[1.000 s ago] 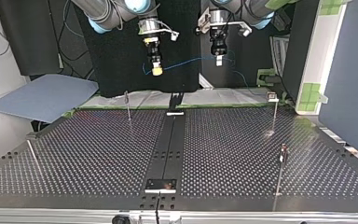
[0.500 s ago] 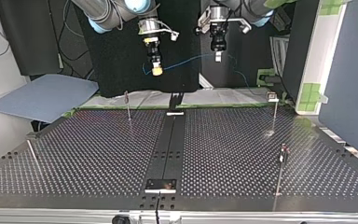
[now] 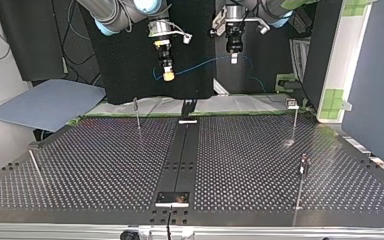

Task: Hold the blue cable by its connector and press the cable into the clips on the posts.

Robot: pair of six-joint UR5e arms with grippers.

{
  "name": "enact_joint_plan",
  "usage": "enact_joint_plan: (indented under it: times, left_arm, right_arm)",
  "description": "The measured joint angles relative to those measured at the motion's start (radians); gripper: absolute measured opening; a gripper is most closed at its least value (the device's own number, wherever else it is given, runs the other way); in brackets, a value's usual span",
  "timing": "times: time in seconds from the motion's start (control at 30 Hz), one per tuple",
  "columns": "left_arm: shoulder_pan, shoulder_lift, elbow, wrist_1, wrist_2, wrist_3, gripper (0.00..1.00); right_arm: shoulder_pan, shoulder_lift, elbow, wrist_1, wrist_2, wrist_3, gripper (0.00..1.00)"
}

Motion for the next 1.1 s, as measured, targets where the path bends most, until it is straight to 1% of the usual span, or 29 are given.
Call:
enact_joint_plan:
  times: [0.2, 0.3, 0.4, 0.57, 0.67, 0.83, 0.93, 1.03, 1.1]
  left_arm:
    - [0.0, 0.0, 0.0, 0.0, 0.0, 0.0, 0.0]
    - [0.0, 0.0, 0.0, 0.0, 0.0, 0.0, 0.0]
    - [0.0, 0.0, 0.0, 0.0, 0.0, 0.0, 0.0]
    - [0.0, 0.0, 0.0, 0.0, 0.0, 0.0, 0.0]
    - [0.0, 0.0, 0.0, 0.0, 0.0, 0.0, 0.0]
    - [0.0, 0.0, 0.0, 0.0, 0.0, 0.0, 0.0]
    - [0.0, 0.0, 0.0, 0.0, 0.0, 0.0, 0.0]
    - [0.0, -0.002, 0.002, -0.002, 0.001, 0.002, 0.0]
    - [0.003, -0.002, 0.011, -0.011, 0.003, 0.011, 0.0]
  right_arm:
    - [0.001, 0.001, -0.001, 0.001, 0.001, 0.0, 0.0]
    - [0.012, 0.012, -0.012, 0.012, 0.012, 0.0, 0.0]
    - [0.032, 0.032, -0.032, 0.032, 0.032, 0.0, 0.0]
    - [0.077, 0.077, -0.066, 0.073, 0.077, 0.0, 0.0]
    - [0.103, 0.103, -0.072, 0.084, 0.103, 0.0, 0.0]
    - [0.15, 0.151, -0.073, 0.087, 0.151, 0.0, 0.0]
    - [0.163, 0.179, -0.074, 0.087, 0.179, 0.0, 0.0]
    - [0.167, 0.205, -0.074, 0.087, 0.205, 0.0, 0.0]
    - [0.166, 0.216, -0.071, 0.09, 0.22, 0.002, 0.0]
